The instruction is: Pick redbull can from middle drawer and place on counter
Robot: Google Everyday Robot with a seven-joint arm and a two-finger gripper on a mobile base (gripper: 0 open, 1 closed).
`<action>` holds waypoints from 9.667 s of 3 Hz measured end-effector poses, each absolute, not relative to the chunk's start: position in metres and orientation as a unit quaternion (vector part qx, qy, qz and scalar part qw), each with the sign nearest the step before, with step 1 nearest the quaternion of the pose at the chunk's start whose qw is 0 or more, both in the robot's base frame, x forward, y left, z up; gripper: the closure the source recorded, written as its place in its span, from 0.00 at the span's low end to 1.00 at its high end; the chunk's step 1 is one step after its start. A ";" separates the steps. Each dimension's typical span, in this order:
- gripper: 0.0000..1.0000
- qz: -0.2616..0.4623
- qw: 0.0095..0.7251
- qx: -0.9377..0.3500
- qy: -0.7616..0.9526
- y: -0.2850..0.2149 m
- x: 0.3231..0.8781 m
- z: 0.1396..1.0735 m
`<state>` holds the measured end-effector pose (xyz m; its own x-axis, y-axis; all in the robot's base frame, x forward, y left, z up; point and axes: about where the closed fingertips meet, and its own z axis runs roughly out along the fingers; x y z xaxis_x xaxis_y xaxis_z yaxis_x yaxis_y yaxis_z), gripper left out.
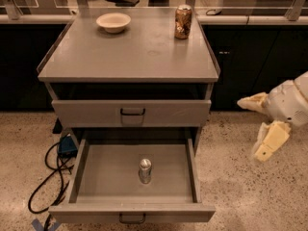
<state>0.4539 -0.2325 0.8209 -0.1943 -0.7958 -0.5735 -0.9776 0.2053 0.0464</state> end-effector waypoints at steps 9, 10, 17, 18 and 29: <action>0.00 0.213 0.362 -0.517 0.746 -0.156 0.477 0.642; 0.00 0.181 0.358 -0.515 0.757 -0.131 0.461 0.616; 0.00 0.353 0.293 -0.479 0.748 -0.045 0.449 0.446; 0.00 0.328 0.334 -0.510 0.721 -0.030 0.447 0.503; 0.00 0.241 0.553 -0.469 0.645 0.056 0.588 0.477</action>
Offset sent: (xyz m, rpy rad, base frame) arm 0.0040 0.0055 -0.0494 0.0358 0.0605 0.0157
